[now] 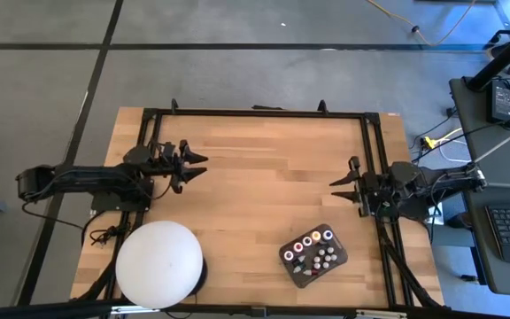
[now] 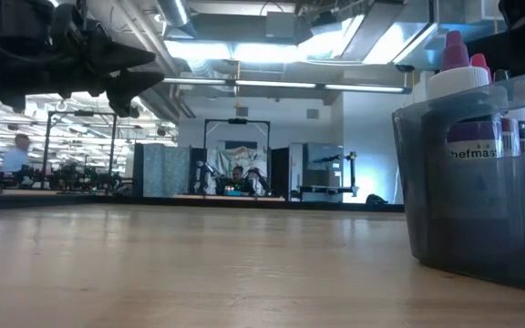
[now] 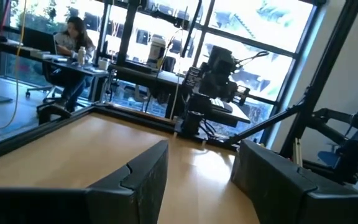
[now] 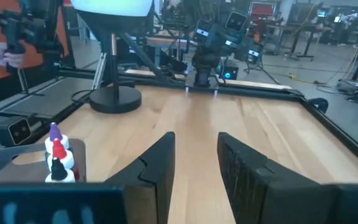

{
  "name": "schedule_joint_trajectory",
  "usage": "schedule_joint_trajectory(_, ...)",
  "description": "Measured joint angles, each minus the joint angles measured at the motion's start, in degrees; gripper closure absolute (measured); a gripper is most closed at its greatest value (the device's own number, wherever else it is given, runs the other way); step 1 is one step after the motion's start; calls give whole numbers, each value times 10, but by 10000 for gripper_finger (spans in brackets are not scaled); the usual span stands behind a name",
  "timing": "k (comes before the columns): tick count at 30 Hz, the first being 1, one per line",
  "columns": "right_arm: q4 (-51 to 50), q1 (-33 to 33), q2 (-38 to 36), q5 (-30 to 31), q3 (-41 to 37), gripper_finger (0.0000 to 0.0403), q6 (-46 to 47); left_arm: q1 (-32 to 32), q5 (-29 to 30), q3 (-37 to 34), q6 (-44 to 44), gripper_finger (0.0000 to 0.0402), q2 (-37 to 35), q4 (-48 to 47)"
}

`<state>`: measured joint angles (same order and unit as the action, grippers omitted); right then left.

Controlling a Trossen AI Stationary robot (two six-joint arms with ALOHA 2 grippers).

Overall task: Pick & Place food coloring
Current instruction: Return to Home Position

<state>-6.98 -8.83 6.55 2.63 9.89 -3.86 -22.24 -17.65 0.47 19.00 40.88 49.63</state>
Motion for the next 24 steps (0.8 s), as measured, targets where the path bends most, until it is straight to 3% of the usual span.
schedule_joint_trajectory(6, -4, 33, 0, -42, 0, 279, -6, 0, -17, 0, 0, 212, -41, -44)
schedule_joint_trajectory(17, -20, 55, -1, -51, 0, 279, -12, 0, 1, 0, -16, 209, -219, -209)
schedule_joint_trajectory(24, -55, 61, -64, -55, 0, 279, -15, 0, 2, 0, -27, 210, -312, -312)
